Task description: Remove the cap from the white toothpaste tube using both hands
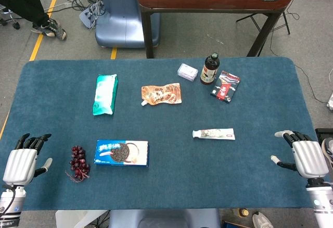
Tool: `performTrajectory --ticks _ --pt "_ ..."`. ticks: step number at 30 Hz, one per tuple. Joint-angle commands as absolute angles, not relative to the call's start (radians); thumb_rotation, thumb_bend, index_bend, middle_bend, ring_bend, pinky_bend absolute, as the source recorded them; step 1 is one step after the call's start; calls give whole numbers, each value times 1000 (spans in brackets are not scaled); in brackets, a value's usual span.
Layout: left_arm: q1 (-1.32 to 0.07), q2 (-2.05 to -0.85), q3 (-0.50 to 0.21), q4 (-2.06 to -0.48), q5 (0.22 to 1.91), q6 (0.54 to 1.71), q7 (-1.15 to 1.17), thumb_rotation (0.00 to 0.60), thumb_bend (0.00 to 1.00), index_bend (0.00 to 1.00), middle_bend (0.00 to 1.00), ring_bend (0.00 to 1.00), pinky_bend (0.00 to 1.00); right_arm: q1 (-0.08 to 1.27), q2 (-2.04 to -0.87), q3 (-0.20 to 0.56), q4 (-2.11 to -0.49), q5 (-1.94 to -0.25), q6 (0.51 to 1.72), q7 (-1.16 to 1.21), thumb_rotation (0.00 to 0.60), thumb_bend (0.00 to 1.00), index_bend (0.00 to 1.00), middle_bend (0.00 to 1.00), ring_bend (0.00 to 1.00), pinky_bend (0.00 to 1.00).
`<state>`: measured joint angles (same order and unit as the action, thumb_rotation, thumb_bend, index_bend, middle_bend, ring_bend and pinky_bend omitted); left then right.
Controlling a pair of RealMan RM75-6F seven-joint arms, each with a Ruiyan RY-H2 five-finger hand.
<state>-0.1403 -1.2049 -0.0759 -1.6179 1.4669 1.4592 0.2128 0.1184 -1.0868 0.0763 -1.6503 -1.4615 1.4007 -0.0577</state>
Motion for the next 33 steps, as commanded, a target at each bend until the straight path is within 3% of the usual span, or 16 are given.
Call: performTrajectory --ticks 1,8,15,25,33 --pt "-143 -1208 -77 -1615 1463 1455 215 600 246 189 295 248 89 126 -1083 77 -1655 -1464 1391 -51 600 187 327 359 303 359" --pt "-144 -1202 -77 -1624 1469 1465 220 600 246 189 294 248 89 171 -1063 79 -1675 -1495 1339 -10 600 189 327 374 303 359" --pt "-139 -1185 -74 -1638 1465 1468 217 600 246 189 290 248 89 305 -1053 110 -1700 -1516 1179 -22 600 191 343 411 303 359" --pt "-124 -1157 -63 -1665 1456 1472 217 600 246 189 289 248 89 515 -1181 155 -1581 -1478 942 -52 600 191 389 450 302 359" --pt "-110 -1145 -56 -1672 1448 1481 208 600 246 189 287 248 89 612 -1303 160 -1446 -1409 833 -106 600 190 390 426 289 359"
